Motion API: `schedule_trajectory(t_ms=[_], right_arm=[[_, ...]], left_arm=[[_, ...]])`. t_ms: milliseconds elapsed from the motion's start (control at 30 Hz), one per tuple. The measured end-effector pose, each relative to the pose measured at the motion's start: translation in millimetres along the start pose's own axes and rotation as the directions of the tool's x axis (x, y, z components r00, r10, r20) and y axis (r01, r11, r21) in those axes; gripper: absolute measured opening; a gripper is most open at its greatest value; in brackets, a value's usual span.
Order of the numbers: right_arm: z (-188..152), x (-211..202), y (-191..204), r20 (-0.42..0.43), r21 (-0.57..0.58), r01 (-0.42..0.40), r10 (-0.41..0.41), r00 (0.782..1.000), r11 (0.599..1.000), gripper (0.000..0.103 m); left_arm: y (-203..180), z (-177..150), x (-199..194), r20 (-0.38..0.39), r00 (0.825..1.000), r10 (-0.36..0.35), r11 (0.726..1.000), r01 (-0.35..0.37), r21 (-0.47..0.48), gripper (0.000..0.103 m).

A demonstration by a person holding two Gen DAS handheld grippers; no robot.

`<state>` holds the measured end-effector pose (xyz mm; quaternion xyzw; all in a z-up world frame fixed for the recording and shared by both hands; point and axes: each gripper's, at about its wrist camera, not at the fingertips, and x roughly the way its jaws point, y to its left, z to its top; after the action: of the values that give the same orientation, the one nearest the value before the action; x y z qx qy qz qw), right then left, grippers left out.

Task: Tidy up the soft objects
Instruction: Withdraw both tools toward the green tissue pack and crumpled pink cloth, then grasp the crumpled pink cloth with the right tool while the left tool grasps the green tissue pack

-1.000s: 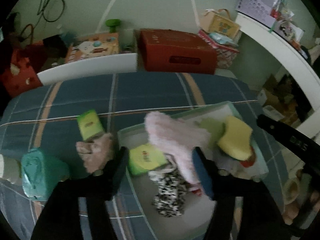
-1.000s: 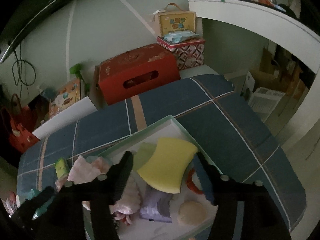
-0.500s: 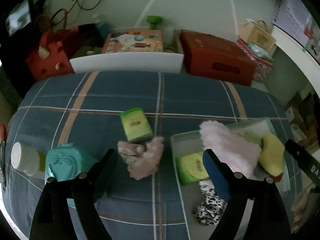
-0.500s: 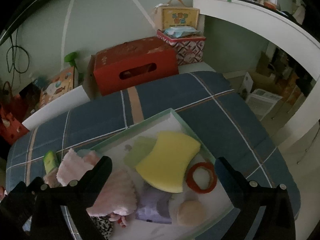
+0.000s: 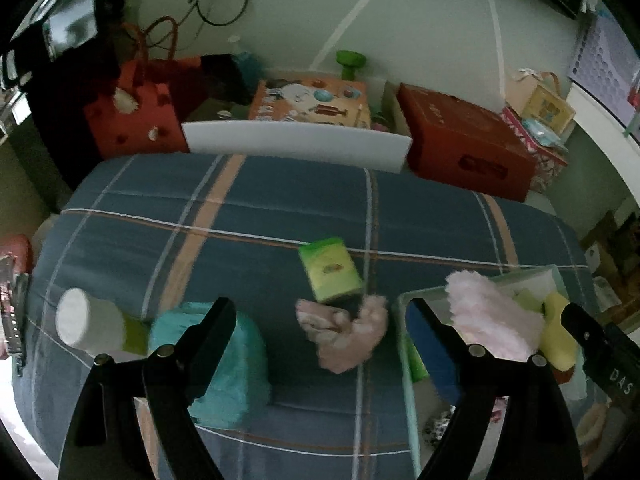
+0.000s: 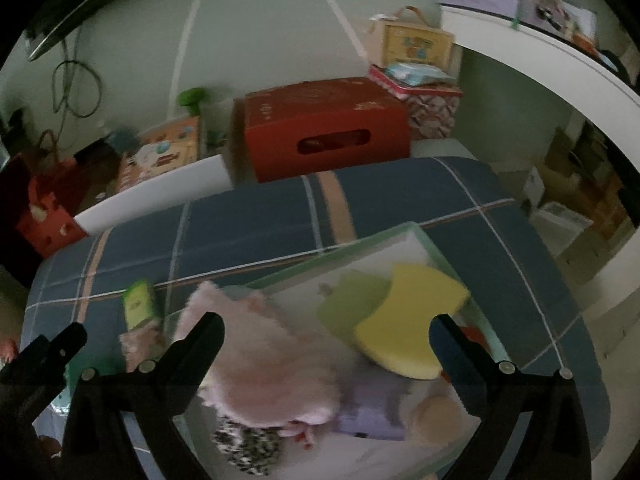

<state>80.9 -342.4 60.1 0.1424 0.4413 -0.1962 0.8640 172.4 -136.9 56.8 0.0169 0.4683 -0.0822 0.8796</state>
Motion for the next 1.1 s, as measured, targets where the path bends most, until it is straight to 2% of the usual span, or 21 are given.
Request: schedule_trajectory(t_ms=[367, 600, 800, 900, 967, 1100], right_arm=[[-6.5, 2.4, 51.3, -0.016, -0.085, -0.057, 0.056, 0.998, 0.995, 0.103], [-10.0, 4.4, 85.3, -0.019, -0.099, -0.172, 0.171, 0.985, 0.980, 0.103], [-18.4, 21.2, 122.0, -0.065, -0.142, -0.253, 0.246, 0.967, 0.957, 0.103], [-25.3, 32.3, 134.9, -0.098, -0.164, -0.266, 0.252, 0.963, 0.950, 0.095], [-30.1, 40.4, 140.8, -0.124, -0.168, -0.283, 0.264, 0.956, 0.944, 0.083], [-38.1, 57.3, 148.5, -0.168, -0.179, -0.286, 0.257, 0.952, 0.941, 0.072]], left_arm=[[47.9, 6.0, -8.8, 0.018, 0.999, 0.049, 0.996, -0.048, -0.077, 0.087], [80.6, 8.3, -8.4, 0.006, 0.998, 0.059, 0.989, -0.058, -0.134, 0.087], [100.9, 11.5, -1.4, -0.014, 0.998, 0.055, 0.985, -0.057, -0.166, 0.087], [105.9, 11.2, 4.3, -0.035, 0.998, 0.053, 0.983, -0.059, -0.175, 0.087], [106.8, 11.3, 7.6, -0.040, 0.998, 0.049, 0.983, -0.055, -0.177, 0.087], [105.2, 11.7, 18.2, -0.066, 0.997, 0.035, 0.984, -0.046, -0.170, 0.087]])
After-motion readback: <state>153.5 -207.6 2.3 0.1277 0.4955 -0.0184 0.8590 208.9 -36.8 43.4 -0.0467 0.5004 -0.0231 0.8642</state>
